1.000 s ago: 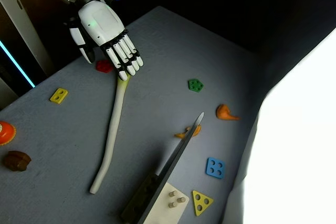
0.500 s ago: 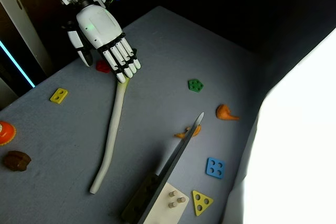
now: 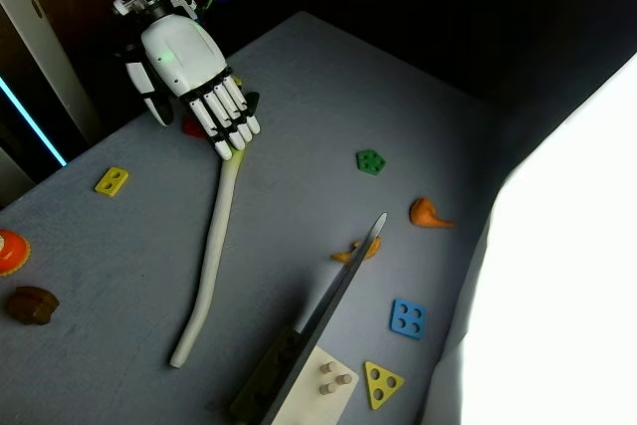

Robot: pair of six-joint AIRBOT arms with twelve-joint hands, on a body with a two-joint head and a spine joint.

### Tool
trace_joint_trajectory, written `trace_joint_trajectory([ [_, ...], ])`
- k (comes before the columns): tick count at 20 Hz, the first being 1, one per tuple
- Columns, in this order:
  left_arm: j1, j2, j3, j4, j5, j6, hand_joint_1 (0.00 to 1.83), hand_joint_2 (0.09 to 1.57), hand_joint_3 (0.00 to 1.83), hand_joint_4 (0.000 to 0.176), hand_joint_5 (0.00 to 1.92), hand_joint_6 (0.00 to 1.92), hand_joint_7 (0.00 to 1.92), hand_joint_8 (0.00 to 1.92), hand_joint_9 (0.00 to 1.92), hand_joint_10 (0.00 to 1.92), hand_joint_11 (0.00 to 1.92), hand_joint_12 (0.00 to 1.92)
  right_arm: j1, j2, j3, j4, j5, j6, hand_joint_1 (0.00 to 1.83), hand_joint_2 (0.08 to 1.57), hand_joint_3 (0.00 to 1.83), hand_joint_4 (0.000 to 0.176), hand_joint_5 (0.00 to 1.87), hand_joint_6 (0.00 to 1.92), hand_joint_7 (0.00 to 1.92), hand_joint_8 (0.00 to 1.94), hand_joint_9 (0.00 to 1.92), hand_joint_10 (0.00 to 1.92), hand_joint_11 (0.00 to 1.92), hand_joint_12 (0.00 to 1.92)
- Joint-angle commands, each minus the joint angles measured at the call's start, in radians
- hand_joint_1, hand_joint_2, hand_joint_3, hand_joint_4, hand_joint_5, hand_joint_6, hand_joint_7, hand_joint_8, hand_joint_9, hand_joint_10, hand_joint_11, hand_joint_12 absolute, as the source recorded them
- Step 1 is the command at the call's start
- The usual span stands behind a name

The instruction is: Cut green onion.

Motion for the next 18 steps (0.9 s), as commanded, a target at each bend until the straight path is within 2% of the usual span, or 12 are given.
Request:
trace_joint_trajectory([
  [1, 0.001, -0.007, 0.004, 0.071, 0.040, -0.003, 0.72, 1.31, 0.01, 0.043, 0.00, 0.00, 0.00, 0.00, 0.00, 0.00, 0.00, 0.00, 0.003, 0.005, 0.011, 0.018, 0.112, 0.006, 1.05, 0.97, 0.00, 0.056, 0.00, 0.00, 0.00, 0.00, 0.00, 0.00, 0.00, 0.00],
  [5, 0.002, -0.032, 0.017, 0.079, 0.040, -0.012, 0.73, 1.33, 0.02, 0.058, 0.00, 0.00, 0.00, 0.00, 0.00, 0.00, 0.00, 0.00, -0.002, -0.014, 0.022, 0.008, 0.126, 0.006, 1.02, 0.97, 0.00, 0.042, 0.00, 0.00, 0.00, 0.00, 0.00, 0.00, 0.00, 0.00],
  [6, 0.002, -0.040, 0.019, 0.084, 0.040, -0.014, 0.73, 1.31, 0.01, 0.051, 0.00, 0.00, 0.00, 0.00, 0.00, 0.00, 0.00, 0.00, -0.002, -0.021, 0.029, 0.008, 0.126, 0.006, 1.05, 0.96, 0.00, 0.031, 0.00, 0.00, 0.00, 0.00, 0.00, 0.00, 0.00, 0.00],
  [7, 0.002, -0.045, 0.020, 0.085, 0.040, -0.015, 0.73, 1.31, 0.01, 0.049, 0.00, 0.00, 0.00, 0.00, 0.00, 0.00, 0.00, 0.00, -0.002, -0.028, 0.036, 0.008, 0.126, 0.006, 1.05, 0.96, 0.00, 0.029, 0.00, 0.00, 0.00, 0.00, 0.00, 0.00, 0.00, 0.00],
  [8, 0.002, -0.049, 0.021, 0.086, 0.040, -0.016, 0.72, 1.31, 0.01, 0.051, 0.00, 0.00, 0.00, 0.00, 0.00, 0.00, 0.00, 0.00, -0.002, -0.035, 0.043, 0.008, 0.126, 0.006, 1.06, 0.95, 0.00, 0.039, 0.00, 0.00, 0.00, 0.00, 0.00, 0.00, 0.00, 0.00],
  [9, 0.002, -0.050, 0.020, 0.089, 0.040, -0.016, 0.72, 1.31, 0.01, 0.055, 0.00, 0.00, 0.00, 0.00, 0.00, 0.00, 0.00, 0.00, -0.002, -0.043, 0.052, 0.008, 0.126, 0.006, 1.06, 0.94, 0.00, 0.039, 0.00, 0.00, 0.00, 0.00, 0.00, 0.00, 0.00, 0.00],
  [12, 0.001, -0.049, 0.020, 0.096, 0.040, -0.016, 0.72, 1.31, 0.01, 0.050, 0.00, 0.00, 0.00, 0.00, 0.00, 0.00, 0.00, 0.00, -0.003, -0.050, 0.058, 0.008, 0.126, 0.006, 1.05, 0.94, 0.00, 0.041, 0.00, 0.00, 0.00, 0.00, 0.00, 0.00, 0.00, 0.00],
  [13, 0.000, -0.049, 0.020, 0.099, 0.040, -0.016, 0.75, 1.30, 0.00, 0.049, 0.01, 0.00, 0.00, 0.00, 0.00, 0.00, 0.00, 0.00, -0.003, -0.052, 0.058, 0.008, 0.126, 0.006, 1.05, 0.94, 0.00, 0.039, 0.00, 0.00, 0.00, 0.00, 0.00, 0.00, 0.00, 0.00],
  [14, -0.001, -0.049, 0.021, 0.101, 0.040, -0.016, 0.79, 1.29, 0.00, 0.041, 0.03, 0.01, 0.00, 0.00, 0.00, 0.00, 0.00, 0.00, -0.003, -0.053, 0.058, 0.008, 0.126, 0.006, 1.04, 0.94, 0.00, 0.033, 0.00, 0.00, 0.00, 0.00, 0.00, 0.00, 0.00, 0.00],
  [16, -0.006, -0.047, 0.020, 0.104, 0.040, -0.016, 0.81, 1.28, 0.00, 0.041, 0.05, 0.01, 0.00, 0.00, 0.00, 0.00, 0.00, 0.00, -0.003, -0.055, 0.058, 0.008, 0.125, 0.006, 1.04, 0.95, 0.00, 0.024, 0.00, 0.00, 0.00, 0.00, 0.00, 0.00, 0.00, 0.00],
  [18, -0.015, -0.047, 0.017, 0.106, 0.044, -0.016, 0.82, 1.28, 0.00, 0.041, 0.05, 0.01, 0.00, 0.00, 0.00, 0.00, 0.00, 0.00, -0.006, -0.055, 0.058, 0.008, 0.125, 0.006, 1.04, 0.95, 0.00, 0.026, 0.00, 0.00, 0.00, 0.00, 0.00, 0.00, 0.00, 0.00],
])
